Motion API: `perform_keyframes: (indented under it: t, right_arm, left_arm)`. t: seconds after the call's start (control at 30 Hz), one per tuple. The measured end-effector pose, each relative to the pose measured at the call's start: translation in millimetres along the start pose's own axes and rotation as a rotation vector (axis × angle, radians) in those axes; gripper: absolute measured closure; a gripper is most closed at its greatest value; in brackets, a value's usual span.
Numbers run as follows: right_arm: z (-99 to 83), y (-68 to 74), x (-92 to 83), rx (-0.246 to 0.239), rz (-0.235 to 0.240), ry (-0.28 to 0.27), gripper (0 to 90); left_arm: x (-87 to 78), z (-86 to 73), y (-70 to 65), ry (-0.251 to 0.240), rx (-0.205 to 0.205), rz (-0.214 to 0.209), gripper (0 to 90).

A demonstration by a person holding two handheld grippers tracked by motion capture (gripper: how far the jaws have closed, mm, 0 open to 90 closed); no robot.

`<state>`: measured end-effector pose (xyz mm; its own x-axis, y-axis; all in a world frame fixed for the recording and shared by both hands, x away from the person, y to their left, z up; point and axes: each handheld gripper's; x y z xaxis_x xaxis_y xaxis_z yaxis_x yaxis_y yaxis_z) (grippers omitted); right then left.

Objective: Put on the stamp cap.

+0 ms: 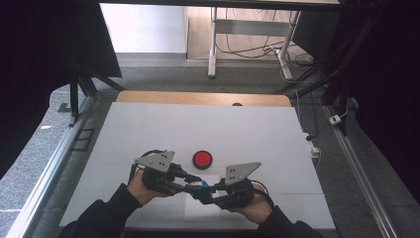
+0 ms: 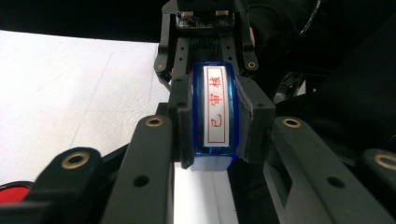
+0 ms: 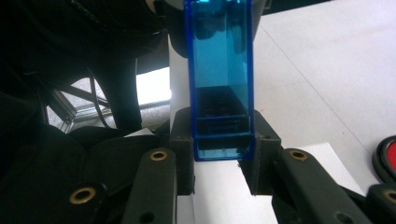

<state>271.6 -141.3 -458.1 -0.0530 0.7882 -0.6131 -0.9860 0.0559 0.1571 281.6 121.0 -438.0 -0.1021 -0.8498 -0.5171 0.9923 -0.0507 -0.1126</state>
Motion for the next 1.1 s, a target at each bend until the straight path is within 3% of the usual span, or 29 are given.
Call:
perform_keyframes:
  t: [0.27,0.6,1.1]
  right_arm:
    - [0.9,1.1,-4.0,-0.020,0.019,-0.030,68.3]
    - [-0.6,0.9,-0.8,-0.009,0.002,-0.002,67.3]
    - [-4.0,-1.3,-1.2,0.041,-0.067,0.009,52.7]
  left_arm:
    - [1.9,-4.6,5.0,-0.054,-0.057,-0.059,70.6]
    - [2.3,-0.1,2.3,0.010,-0.032,-0.018,70.4]
    - [-4.2,2.3,0.7,0.036,-0.056,0.054,70.3]
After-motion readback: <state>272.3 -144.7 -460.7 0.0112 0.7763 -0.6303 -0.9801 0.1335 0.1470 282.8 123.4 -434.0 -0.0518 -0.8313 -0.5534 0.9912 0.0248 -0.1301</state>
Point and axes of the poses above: each handheld gripper's, and its own axes: x roughly forward along the jaws, z roughly out of its top, y roughly to its left, and after that the axes turned 10 degrees about y, right-handed
